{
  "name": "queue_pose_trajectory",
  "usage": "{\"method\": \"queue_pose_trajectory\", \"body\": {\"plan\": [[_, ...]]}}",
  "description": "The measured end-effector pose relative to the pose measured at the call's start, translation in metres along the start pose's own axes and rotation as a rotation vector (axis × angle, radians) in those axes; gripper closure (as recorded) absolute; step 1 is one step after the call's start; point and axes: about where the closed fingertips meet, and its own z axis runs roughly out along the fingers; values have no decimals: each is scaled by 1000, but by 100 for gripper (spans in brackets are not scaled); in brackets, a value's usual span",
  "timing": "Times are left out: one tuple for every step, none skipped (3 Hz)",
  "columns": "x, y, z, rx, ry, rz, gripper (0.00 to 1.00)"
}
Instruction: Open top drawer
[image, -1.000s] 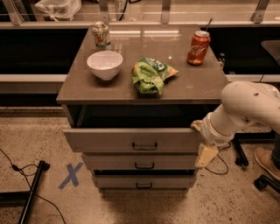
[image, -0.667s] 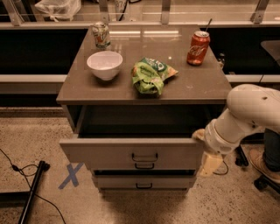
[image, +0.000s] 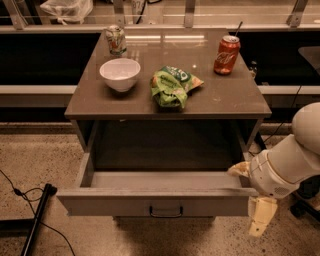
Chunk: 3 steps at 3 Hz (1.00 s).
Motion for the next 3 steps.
{"method": "queue_pose_trajectory", "body": {"plan": [[-8,5,-27,71,-35,4,0],[-23,-24,-42,130,-51,11,3],[-34,-54,-30,128,-59,26,25]]}}
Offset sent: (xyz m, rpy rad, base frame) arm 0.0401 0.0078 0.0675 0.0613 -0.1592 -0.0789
